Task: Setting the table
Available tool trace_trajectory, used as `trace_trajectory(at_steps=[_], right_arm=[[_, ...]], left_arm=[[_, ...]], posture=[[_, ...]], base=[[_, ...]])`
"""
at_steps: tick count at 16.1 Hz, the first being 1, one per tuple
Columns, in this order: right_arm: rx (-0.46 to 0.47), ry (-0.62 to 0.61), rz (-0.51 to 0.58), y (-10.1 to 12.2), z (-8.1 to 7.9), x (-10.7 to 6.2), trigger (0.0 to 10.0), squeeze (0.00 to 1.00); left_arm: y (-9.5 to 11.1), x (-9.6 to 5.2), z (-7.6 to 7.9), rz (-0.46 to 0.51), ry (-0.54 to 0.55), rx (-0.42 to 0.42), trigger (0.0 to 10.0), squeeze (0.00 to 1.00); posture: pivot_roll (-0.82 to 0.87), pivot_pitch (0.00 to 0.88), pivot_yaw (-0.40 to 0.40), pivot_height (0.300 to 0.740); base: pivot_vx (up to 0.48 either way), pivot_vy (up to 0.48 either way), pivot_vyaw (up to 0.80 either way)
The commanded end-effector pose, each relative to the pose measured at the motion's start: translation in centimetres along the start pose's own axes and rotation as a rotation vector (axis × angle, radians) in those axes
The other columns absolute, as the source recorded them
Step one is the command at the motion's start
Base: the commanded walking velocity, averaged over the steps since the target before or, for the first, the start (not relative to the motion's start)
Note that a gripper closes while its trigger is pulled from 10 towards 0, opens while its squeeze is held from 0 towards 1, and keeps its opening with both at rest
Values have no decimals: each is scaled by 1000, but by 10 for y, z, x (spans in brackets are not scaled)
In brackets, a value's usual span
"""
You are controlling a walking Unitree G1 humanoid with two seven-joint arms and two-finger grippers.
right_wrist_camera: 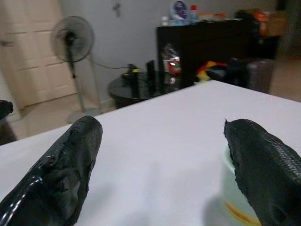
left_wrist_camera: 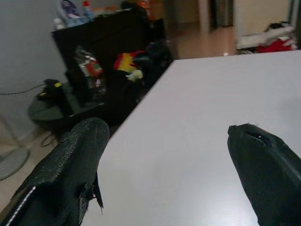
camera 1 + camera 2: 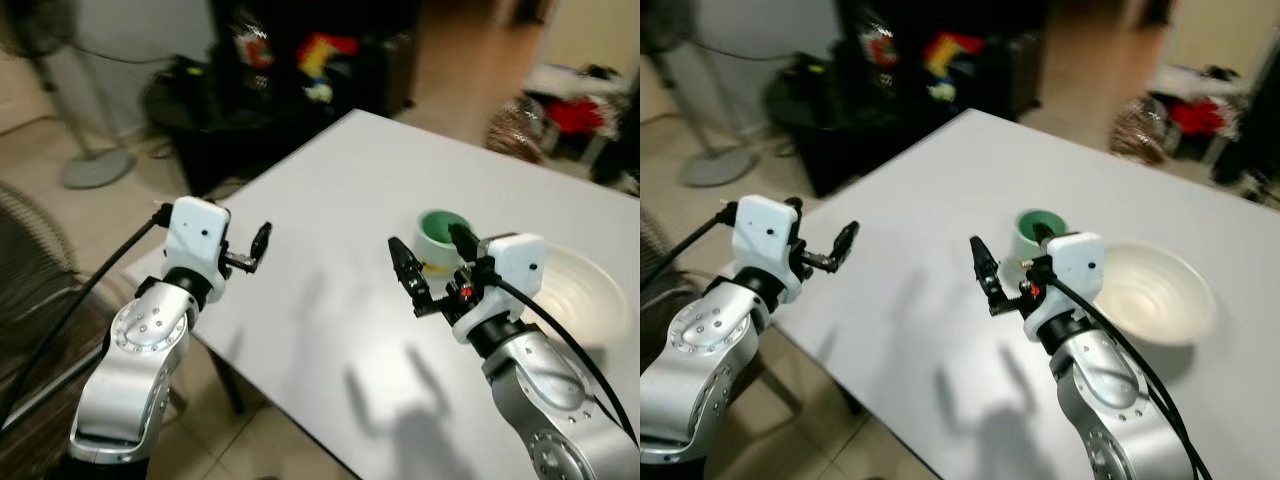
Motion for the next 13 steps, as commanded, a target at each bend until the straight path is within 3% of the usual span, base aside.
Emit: trace_trajectory(at_steps=[1, 11, 13], right_arm=[[10, 28, 15, 3, -6, 2, 10000, 1000], [85, -12, -9, -12, 6, -4, 10000, 1000], [100, -14, -6, -13, 8, -4, 10000, 1000]], left_arm=[[-1, -3, -7, -7, 22, 10, 10000, 0], [-2, -6, -7, -19, 14, -6, 10000, 0], [-1, -7, -8, -20, 16, -8, 10000, 0]], posture=[[-62, 0, -8, 740], [-42, 0, -17, 740], [-33, 0, -22, 740]], base=[[0, 0, 800], [0, 0, 800], [0, 285, 800]])
Point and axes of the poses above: a point about 5 cm out from each wrist's last joint towards the gripper, its own x axis pointing out of the wrist towards the gripper, its own y axis along the axis of the wrist's last joint, z = x × y, the point moved 6 cm from there along x, pointing out of the wrist towards the gripper, and after that the axes turned 1 degree about x, right-handed, at the moved point
